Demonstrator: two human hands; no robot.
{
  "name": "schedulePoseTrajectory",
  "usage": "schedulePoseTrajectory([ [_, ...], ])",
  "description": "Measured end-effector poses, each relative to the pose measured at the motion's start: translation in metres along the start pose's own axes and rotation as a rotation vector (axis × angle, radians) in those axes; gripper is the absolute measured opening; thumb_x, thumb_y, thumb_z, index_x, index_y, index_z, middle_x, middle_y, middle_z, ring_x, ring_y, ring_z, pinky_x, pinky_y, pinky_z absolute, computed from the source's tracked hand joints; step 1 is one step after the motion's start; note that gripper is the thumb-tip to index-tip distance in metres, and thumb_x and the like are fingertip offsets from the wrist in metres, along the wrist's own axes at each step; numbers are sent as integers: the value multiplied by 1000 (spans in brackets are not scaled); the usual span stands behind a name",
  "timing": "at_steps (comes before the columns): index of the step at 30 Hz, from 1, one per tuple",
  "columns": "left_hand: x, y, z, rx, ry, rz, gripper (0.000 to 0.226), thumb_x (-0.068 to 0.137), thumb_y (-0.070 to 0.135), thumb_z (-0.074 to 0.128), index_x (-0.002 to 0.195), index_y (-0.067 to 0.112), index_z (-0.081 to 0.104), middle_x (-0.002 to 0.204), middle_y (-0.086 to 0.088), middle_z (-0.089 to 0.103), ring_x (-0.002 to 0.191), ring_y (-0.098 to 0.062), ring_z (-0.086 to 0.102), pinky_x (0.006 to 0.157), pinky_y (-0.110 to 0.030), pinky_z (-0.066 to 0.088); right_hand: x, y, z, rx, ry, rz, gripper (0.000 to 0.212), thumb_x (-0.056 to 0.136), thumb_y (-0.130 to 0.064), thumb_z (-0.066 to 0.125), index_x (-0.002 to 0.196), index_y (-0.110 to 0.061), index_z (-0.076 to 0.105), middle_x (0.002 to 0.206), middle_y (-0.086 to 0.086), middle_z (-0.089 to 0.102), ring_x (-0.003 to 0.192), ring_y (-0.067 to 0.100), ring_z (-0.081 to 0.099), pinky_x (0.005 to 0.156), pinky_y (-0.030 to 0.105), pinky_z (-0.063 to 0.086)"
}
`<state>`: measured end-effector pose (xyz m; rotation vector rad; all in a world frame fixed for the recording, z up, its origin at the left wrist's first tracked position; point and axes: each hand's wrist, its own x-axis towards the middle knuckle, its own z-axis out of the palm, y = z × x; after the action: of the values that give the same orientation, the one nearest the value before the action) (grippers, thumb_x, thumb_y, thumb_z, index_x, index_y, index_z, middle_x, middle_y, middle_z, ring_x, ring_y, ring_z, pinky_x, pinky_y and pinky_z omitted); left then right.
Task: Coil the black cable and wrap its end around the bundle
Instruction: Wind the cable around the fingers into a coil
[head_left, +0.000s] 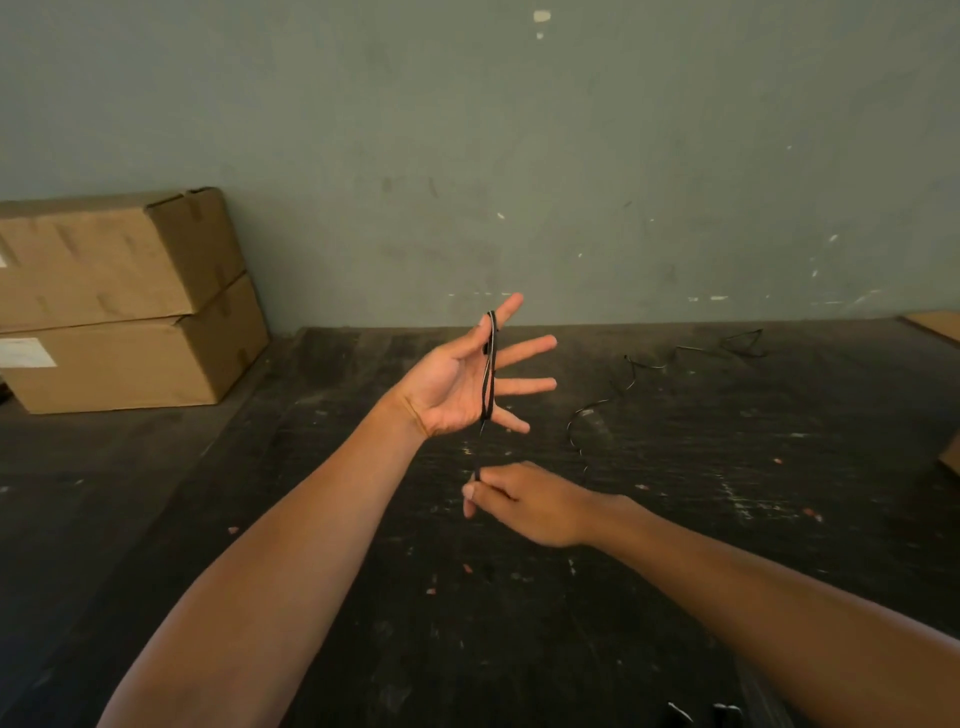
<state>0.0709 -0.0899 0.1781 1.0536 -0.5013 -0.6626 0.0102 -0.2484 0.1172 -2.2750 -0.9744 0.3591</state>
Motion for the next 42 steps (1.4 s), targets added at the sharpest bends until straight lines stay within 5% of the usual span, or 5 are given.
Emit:
schedulePoseTrajectory([
  [4,-6,-12,-11,12,90,-23,41,100,51,37,140,54,47,155,-4,46,138,-46,44,102,-85,16,-5,-10,-22,-108,65,-71,36,101,-35,45,83,-17,70,66,-19,60,61,-12,55,60,7,38],
  [9,-12,-32,-10,79,53,-121,46,96,51,46,143,50,46,156,-11,42,122,-38,59,88,-66,51,-4,-22,-70,-107,176,-59,29,97,-32,54,73,-18,65,56,-7,56,46,1,43,50,22,37],
  [20,-20,-48,2,204,-87,-288,53,95,53,46,147,50,38,157,-7,43,142,-43,39,105,-83,11,-2,-23,-142,-98,233,6,17,85,-38,71,75,-24,69,56,-19,61,53,-6,50,53,10,36],
  [32,-18,-51,15,31,-246,-222,50,103,49,32,153,47,27,163,-10,29,146,-49,27,104,-70,28,6,-1,-145,39,263,23,7,88,-28,69,83,-23,70,64,-23,67,62,-11,59,57,3,40],
  [42,-25,-36,24,119,-273,-227,53,101,54,33,153,47,27,162,-12,31,144,-48,31,105,-82,17,-3,56,-92,288,289,184,29,95,-35,55,103,-10,69,94,31,62,80,29,52,73,49,45],
])
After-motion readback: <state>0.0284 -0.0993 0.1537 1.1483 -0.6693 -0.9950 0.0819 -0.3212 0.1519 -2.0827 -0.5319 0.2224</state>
